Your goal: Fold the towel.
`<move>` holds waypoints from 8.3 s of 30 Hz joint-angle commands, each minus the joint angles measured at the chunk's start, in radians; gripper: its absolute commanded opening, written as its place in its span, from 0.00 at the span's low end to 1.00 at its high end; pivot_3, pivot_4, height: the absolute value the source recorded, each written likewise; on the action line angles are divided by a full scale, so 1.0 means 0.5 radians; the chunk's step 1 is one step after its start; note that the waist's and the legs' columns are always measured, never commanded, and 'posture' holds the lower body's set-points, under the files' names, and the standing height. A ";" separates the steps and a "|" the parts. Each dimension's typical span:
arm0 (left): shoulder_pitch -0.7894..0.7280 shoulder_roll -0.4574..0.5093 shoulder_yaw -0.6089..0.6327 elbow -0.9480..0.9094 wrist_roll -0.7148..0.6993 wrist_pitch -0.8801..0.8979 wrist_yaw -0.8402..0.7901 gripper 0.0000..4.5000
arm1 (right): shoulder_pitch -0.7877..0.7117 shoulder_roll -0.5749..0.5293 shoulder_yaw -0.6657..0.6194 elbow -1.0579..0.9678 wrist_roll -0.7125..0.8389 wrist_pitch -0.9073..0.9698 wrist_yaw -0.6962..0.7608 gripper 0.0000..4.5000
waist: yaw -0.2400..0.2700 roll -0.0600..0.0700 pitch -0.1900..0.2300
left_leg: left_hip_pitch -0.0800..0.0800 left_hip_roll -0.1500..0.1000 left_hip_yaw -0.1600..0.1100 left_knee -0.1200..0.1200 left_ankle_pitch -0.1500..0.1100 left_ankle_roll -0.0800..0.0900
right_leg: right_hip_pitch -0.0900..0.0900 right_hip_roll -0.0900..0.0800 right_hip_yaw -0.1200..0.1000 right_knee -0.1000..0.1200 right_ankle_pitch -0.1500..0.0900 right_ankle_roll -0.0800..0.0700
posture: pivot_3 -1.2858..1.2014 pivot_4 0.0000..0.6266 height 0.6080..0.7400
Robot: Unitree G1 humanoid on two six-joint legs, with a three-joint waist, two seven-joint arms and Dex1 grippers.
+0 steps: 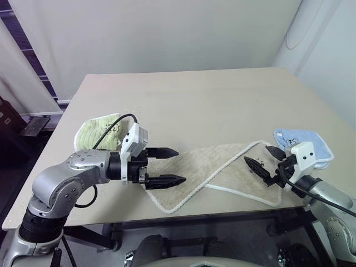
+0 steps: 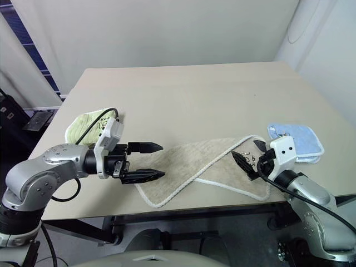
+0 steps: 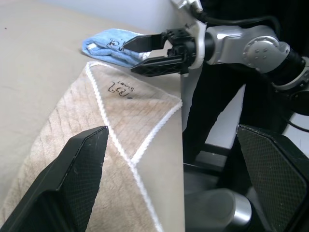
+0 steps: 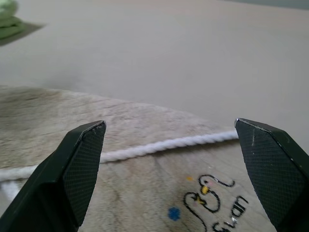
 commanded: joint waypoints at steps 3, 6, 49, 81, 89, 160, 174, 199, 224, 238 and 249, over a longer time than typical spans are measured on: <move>-0.261 -0.076 -0.068 0.248 0.084 -0.064 -0.046 0.99 | -0.074 -0.029 -0.032 0.087 -0.048 -0.037 0.021 1.00 | -0.003 0.001 0.001 | 0.000 0.000 0.000 0.001 0.000 0.000 | 0.001 0.000 -0.002 0.000 0.002 -0.002 | 0.52 0.00 0.85; -0.269 -0.175 -0.130 0.189 0.090 -0.043 0.037 0.99 | -0.100 -0.013 -0.102 0.171 -0.010 0.012 -0.006 1.00 | -0.008 0.001 0.001 | 0.000 0.000 0.002 -0.001 0.000 0.000 | 0.001 0.000 -0.002 -0.005 0.002 -0.002 | 0.52 0.00 0.85; -0.612 -1.213 -0.731 0.996 1.113 -0.621 0.385 0.99 | -1.128 -0.075 0.170 2.060 -0.519 -0.318 0.209 1.00 | -0.018 0.021 0.001 | -0.029 0.002 0.002 0.060 -0.012 0.023 | -0.005 0.001 -0.007 0.009 0.020 0.017 | 0.52 0.00 0.85; -0.635 -1.212 -0.709 1.051 1.176 -0.621 0.369 1.00 | -1.344 -0.007 0.013 1.122 -0.463 -0.088 -0.158 0.00 | -0.049 0.028 0.002 | -0.035 0.003 0.001 0.057 -0.011 0.022 | -0.007 0.000 -0.007 0.009 0.024 0.016 | 0.52 0.00 0.85; -0.544 -1.214 -0.869 0.961 1.167 -0.504 0.245 1.00 | -1.756 0.068 0.041 0.905 -0.526 0.047 -0.532 0.00 | -0.046 0.029 0.003 | -0.034 0.002 0.001 0.058 -0.012 0.023 | -0.012 -0.001 -0.007 0.007 0.024 0.016 | 0.52 0.00 0.85; -0.291 -0.958 -0.966 0.983 1.328 -0.301 0.232 0.01 | -1.784 0.099 0.055 1.093 -0.628 -0.058 -0.645 0.00 | -0.045 0.030 0.002 | -0.041 0.002 0.004 0.055 -0.012 0.023 | -0.023 -0.001 -0.004 0.010 0.024 0.016 | 0.52 0.00 0.85; -0.568 -1.269 -0.433 1.148 0.976 -0.038 0.429 0.01 | -1.803 0.087 0.046 1.189 -0.630 -0.102 -0.626 0.00 | -0.052 0.030 0.003 | -0.044 0.002 0.005 0.057 -0.008 0.028 | -0.016 0.007 -0.005 0.013 0.027 0.022 | 0.52 0.00 0.85; -0.372 -0.666 -1.263 0.923 1.440 -0.294 0.175 0.99 | -1.754 0.116 0.072 1.176 -0.645 -0.102 -0.613 0.00 | -0.053 0.031 0.002 | -0.041 0.003 0.005 0.055 -0.012 0.022 | -0.025 0.000 0.000 0.012 0.026 0.018 | 0.52 0.00 0.85; -0.258 -0.597 -1.311 0.998 1.585 -0.306 0.065 0.01 | -1.732 0.096 0.071 1.138 -0.676 -0.073 -0.638 0.00 | -0.054 0.035 -0.003 | -0.033 0.004 0.005 0.052 -0.012 0.022 | -0.020 0.000 0.002 0.011 0.025 0.018 | 0.52 0.00 0.85; -0.416 0.034 0.545 2.046 0.770 -0.683 -0.496 0.01 | -1.779 0.059 0.037 1.277 -0.684 -0.160 -0.637 0.00 | -0.156 0.023 0.007 | -0.037 0.005 0.006 0.049 -0.007 0.019 | -0.036 0.002 0.001 0.018 0.037 0.018 | 0.52 0.00 0.85; -1.056 0.017 0.566 2.890 0.849 -0.923 -0.815 0.01 | -1.805 0.041 0.006 1.347 -0.689 -0.202 -0.646 0.00 | -0.034 0.014 0.024 | -0.039 0.001 0.000 0.045 0.001 0.009 | -0.046 -0.004 -0.023 0.011 0.054 0.019 | 0.52 0.00 0.85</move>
